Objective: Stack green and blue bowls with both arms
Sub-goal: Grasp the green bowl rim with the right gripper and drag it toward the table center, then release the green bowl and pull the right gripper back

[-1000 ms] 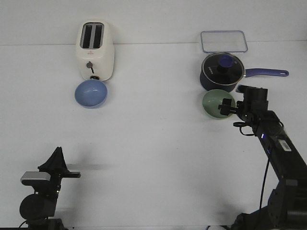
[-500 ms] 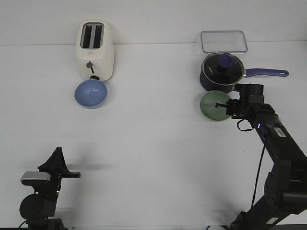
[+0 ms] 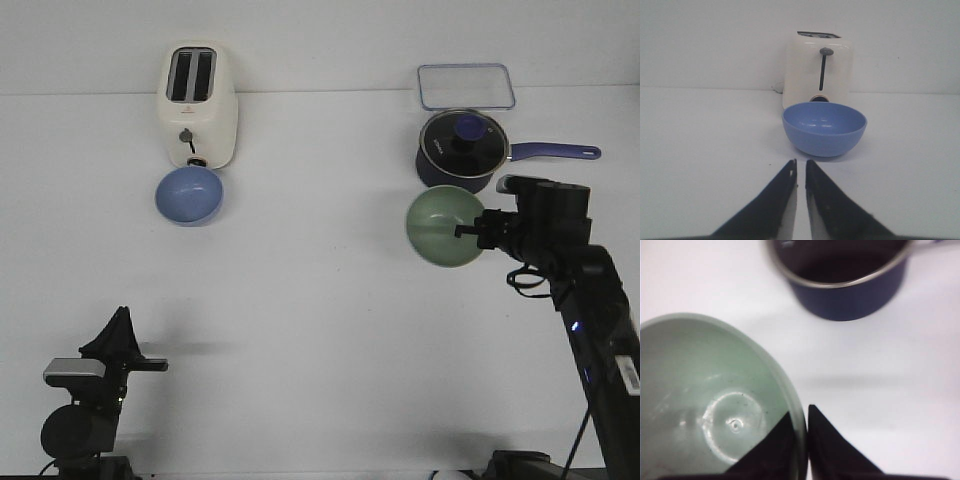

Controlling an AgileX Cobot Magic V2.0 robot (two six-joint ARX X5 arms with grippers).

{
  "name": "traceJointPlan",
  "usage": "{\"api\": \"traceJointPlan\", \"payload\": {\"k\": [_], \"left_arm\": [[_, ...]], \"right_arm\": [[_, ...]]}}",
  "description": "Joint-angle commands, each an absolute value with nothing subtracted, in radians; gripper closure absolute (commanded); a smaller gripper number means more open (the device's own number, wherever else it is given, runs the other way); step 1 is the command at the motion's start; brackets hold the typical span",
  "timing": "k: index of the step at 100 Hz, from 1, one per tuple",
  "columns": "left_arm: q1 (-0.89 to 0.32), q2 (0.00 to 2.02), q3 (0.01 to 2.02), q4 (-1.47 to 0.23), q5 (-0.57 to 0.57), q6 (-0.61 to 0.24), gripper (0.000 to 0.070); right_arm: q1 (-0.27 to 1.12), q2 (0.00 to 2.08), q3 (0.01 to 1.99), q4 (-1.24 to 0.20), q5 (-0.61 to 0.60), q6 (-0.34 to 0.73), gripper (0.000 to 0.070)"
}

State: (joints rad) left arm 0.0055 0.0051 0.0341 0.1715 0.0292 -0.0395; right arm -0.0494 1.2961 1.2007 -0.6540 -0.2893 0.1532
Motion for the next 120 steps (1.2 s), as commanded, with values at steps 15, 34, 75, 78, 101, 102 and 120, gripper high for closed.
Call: {"api": "traceJointPlan", "payload": {"k": [15, 34, 75, 78, 101, 102, 120], "left_arm": [[0.006, 0.003, 0.014, 0.181, 0.031, -0.039, 0.0685], [0.006, 0.003, 0.014, 0.181, 0.031, -0.039, 0.0685], [0.006, 0.003, 0.014, 0.181, 0.031, -0.039, 0.0685], [0.006, 0.003, 0.014, 0.181, 0.031, -0.039, 0.0685], [0.006, 0.003, 0.014, 0.181, 0.031, -0.039, 0.0685], [0.006, 0.003, 0.014, 0.181, 0.031, -0.039, 0.0685], [0.006, 0.003, 0.014, 0.181, 0.031, -0.039, 0.0685]], "right_arm": [[0.112, 1.127, 1.054, -0.638, -0.299, 0.205, 0.0700], [0.316, 1.101, 0.935, -0.622, -0.251, 0.270, 0.0700], [0.565, 1.241, 0.839, -0.515, -0.155, 0.350, 0.0700], [0.570, 1.254, 0.839, -0.515, -0.148, 0.349, 0.0700], [0.580, 1.338, 0.839, -0.487, -0.138, 0.332, 0.0571], [0.579, 1.339, 0.839, -0.486, -0.138, 0.332, 0.0552], [0.577, 1.330, 0.839, -0.459, -0.129, 0.311, 0.0352]]}}
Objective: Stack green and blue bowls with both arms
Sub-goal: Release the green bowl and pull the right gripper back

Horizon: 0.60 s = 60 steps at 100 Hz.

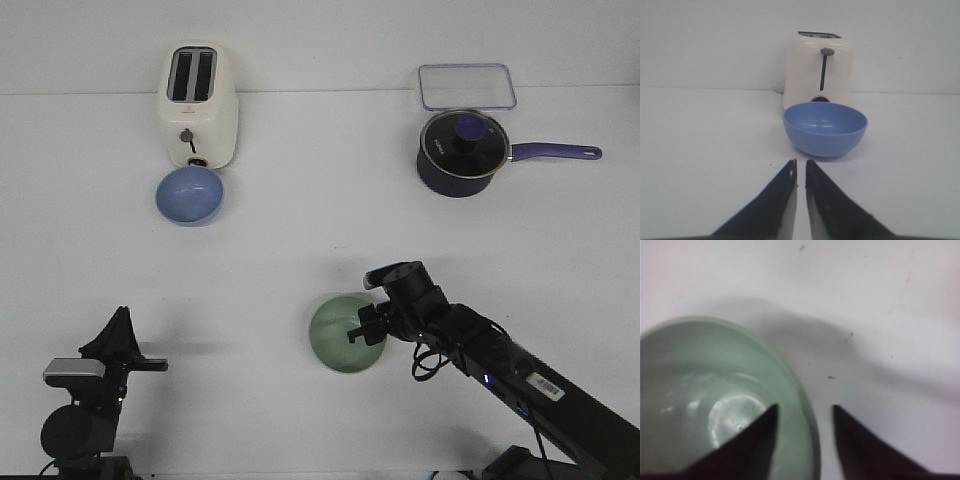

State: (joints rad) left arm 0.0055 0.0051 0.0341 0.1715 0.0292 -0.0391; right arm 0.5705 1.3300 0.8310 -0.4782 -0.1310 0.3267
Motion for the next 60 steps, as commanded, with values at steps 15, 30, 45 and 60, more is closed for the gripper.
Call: {"api": "traceJointPlan", "payload": {"k": [15, 30, 45, 60], "left_arm": [[0.006, 0.003, 0.014, 0.182, 0.031, -0.045, 0.0685], [0.006, 0.003, 0.015, 0.182, 0.031, -0.150, 0.0685], [0.006, 0.003, 0.016, 0.183, 0.031, -0.295, 0.0686], [0.006, 0.003, 0.020, 0.182, 0.026, -0.431, 0.0688]], "right_arm": [[0.541, 1.253, 0.841, -0.422, -0.130, 0.290, 0.0353], [0.465, 1.134, 0.841, -0.412, -0.130, 0.268, 0.0353], [0.347, 1.011, 0.840, -0.412, -0.126, 0.227, 0.0353], [0.245, 0.888, 0.771, -0.357, -0.126, 0.224, 0.0354]]}}
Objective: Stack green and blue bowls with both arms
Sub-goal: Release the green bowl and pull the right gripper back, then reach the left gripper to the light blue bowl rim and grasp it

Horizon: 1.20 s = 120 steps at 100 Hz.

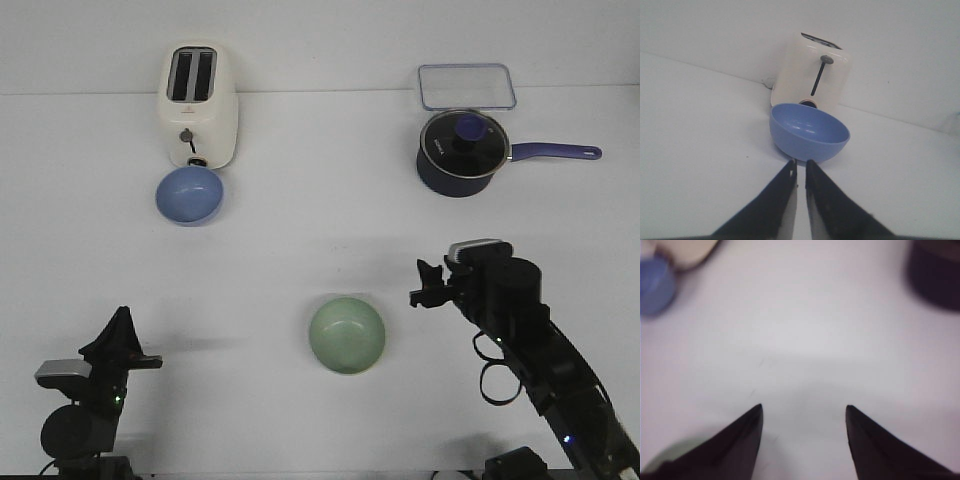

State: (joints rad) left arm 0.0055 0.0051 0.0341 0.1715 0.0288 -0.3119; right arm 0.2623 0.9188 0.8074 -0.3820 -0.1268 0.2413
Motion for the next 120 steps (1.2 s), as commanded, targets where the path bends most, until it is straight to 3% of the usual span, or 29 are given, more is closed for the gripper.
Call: {"api": "traceJointPlan", "payload": {"k": [1, 12, 33, 51, 67, 72, 83, 89, 120], "left_arm": [[0.006, 0.003, 0.022, 0.182, 0.026, -0.441, 0.0688], [0.006, 0.006, 0.046, 0.181, 0.026, -0.526, 0.0687], [0.007, 0.112, 0.191, 0.079, 0.025, -0.539, 0.0685], [0.007, 0.414, 0.384, -0.010, 0.031, -0.531, 0.0685], [0.006, 0.756, 0.561, -0.013, 0.060, -0.456, 0.0676], [0.006, 0.851, 0.616, -0.012, 0.060, -0.446, 0.0606], [0.007, 1.041, 0.726, 0.011, 0.060, -0.445, 0.0271], [0.007, 1.134, 0.779, 0.033, 0.061, -0.445, 0.0162], [0.011, 1.537, 1.018, 0.094, 0.061, -0.429, 0.0156]], "right_arm": [[0.237, 0.872, 0.756, -0.343, -0.126, 0.223, 0.0355], [0.200, 0.754, 0.632, -0.235, -0.123, 0.221, 0.0366], [0.177, 0.612, 0.487, -0.166, -0.118, 0.220, 0.0366], [0.177, 0.617, 0.477, -0.166, -0.119, 0.219, 0.0366], [0.177, 0.624, 0.477, -0.168, -0.123, 0.207, 0.0366], [0.177, 0.624, 0.477, -0.169, -0.124, 0.203, 0.0366], [0.177, 0.624, 0.477, -0.170, -0.131, 0.204, 0.0366], [0.177, 0.624, 0.477, -0.171, -0.131, 0.204, 0.0366], [0.177, 0.624, 0.477, -0.191, -0.131, 0.203, 0.0366]]}}
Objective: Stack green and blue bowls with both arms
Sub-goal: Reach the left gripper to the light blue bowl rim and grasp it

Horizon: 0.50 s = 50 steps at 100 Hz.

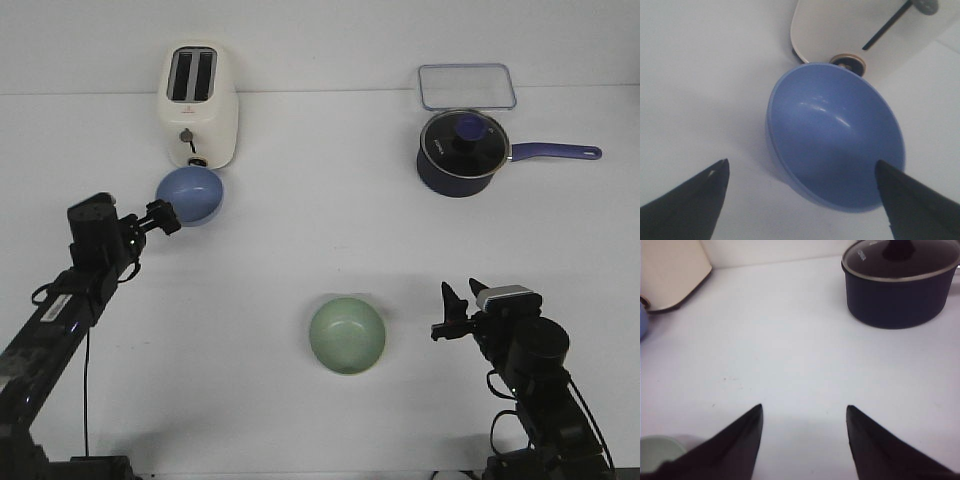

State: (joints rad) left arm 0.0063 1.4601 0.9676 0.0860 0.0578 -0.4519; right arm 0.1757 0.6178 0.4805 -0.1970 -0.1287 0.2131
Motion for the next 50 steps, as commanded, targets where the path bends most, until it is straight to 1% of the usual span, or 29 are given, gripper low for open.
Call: {"api": "traceJointPlan", "payload": {"k": [1, 22, 27, 30, 35, 41, 47, 48, 50], "left_arm": [[0.012, 1.548, 1.025, 0.093, 0.061, -0.429, 0.0156], [0.013, 1.750, 1.152, 0.088, 0.061, -0.429, 0.0158], [0.013, 1.787, 1.176, 0.086, 0.061, -0.430, 0.0181], [0.013, 1.804, 1.189, 0.082, 0.062, -0.430, 0.0224], [0.013, 1.827, 1.206, 0.080, 0.077, -0.430, 0.0330], [0.013, 1.852, 1.224, 0.079, 0.105, -0.430, 0.0490], [0.013, 1.864, 1.238, 0.073, 0.130, -0.430, 0.0680], [0.013, 1.865, 1.238, 0.073, 0.134, -0.430, 0.0700], [0.013, 1.865, 1.239, 0.075, 0.137, -0.432, 0.0691]], "right_arm": [[0.177, 0.624, 0.477, -0.192, -0.131, 0.204, 0.0366], [0.177, 0.624, 0.477, -0.208, -0.131, 0.203, 0.0366], [0.177, 0.624, 0.477, -0.211, -0.131, 0.203, 0.0366], [0.177, 0.624, 0.477, -0.213, -0.131, 0.203, 0.0366], [0.177, 0.624, 0.477, -0.218, -0.131, 0.203, 0.0366], [0.177, 0.624, 0.477, -0.221, -0.131, 0.203, 0.0366], [0.177, 0.624, 0.477, -0.225, -0.131, 0.203, 0.0366], [0.177, 0.624, 0.477, -0.226, -0.130, 0.203, 0.0366], [0.177, 0.624, 0.477, -0.228, -0.130, 0.203, 0.0366]]}}
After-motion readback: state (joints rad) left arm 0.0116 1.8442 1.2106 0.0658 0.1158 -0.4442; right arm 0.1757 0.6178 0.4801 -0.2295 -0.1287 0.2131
